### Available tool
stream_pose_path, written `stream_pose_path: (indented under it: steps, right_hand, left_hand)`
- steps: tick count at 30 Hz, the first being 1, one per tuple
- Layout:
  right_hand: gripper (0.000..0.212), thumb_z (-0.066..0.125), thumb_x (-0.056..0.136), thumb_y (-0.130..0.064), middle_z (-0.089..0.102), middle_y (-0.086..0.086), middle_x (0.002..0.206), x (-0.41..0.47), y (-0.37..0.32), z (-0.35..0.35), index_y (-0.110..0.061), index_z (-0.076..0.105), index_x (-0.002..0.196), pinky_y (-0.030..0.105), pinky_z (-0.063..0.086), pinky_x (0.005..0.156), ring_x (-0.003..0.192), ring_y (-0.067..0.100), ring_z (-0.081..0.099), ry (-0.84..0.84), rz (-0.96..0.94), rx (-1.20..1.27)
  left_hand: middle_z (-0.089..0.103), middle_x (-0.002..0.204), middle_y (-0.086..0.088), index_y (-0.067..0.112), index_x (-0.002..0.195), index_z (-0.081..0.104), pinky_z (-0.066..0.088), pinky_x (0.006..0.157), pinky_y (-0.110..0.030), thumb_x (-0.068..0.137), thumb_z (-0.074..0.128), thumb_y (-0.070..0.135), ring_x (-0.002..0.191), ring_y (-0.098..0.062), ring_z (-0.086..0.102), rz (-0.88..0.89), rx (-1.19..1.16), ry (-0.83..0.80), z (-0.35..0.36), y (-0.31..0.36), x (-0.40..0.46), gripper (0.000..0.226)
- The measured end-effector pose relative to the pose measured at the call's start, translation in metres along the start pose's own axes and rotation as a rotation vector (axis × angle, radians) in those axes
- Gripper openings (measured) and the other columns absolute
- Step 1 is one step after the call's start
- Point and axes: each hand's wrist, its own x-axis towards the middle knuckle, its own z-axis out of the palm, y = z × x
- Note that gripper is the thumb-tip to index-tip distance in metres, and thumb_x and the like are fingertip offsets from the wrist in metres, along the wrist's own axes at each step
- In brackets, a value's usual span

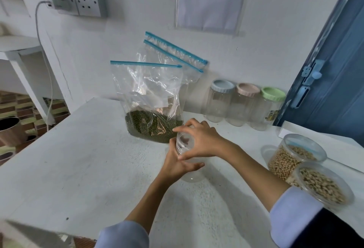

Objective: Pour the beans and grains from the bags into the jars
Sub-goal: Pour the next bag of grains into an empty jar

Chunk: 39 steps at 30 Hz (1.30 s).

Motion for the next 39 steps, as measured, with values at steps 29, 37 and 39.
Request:
stream_pose_path:
  steps: [29, 37, 39]
  right_hand:
    - [0.038, 0.061, 0.091, -0.027, 0.036, 0.014, 0.134, -0.054, 0.105, 0.065, -0.012, 0.054, 0.125, 0.04, 0.033, 0.099, 0.125, 0.033, 0.029, 0.451, 0.779, 0.298]
    - [0.019, 0.054, 0.088, -0.015, 0.057, 0.016, 0.119, 0.037, 0.09, -0.012, -0.012, 0.065, 0.103, 0.038, 0.041, 0.097, 0.116, 0.034, 0.047, 0.32, 0.455, 0.388]
    - [0.014, 0.054, 0.087, -0.012, 0.061, 0.017, 0.111, 0.067, 0.082, -0.03, -0.01, 0.064, 0.097, 0.039, 0.043, 0.095, 0.11, 0.034, 0.053, 0.333, 0.402, 0.406]
  left_hand:
    - [0.012, 0.151, 0.003, 0.024, 0.145, -0.006, 0.024, 0.114, -0.034, 0.033, 0.068, 0.086, 0.138, -0.015, 0.018, -0.011, 0.204, -0.075, 0.009, 0.025, -0.027, 0.148]
    - [0.019, 0.153, -0.003, 0.032, 0.145, -0.006, 0.027, 0.112, -0.032, 0.035, 0.078, 0.073, 0.141, -0.021, 0.022, -0.058, 0.481, -0.18, -0.091, 0.078, 0.003, 0.145]
    - [0.026, 0.147, 0.001, 0.032, 0.145, 0.0, 0.035, 0.108, -0.031, 0.036, 0.082, 0.066, 0.135, -0.019, 0.029, -0.056, 0.528, -0.186, -0.115, 0.097, 0.026, 0.141]
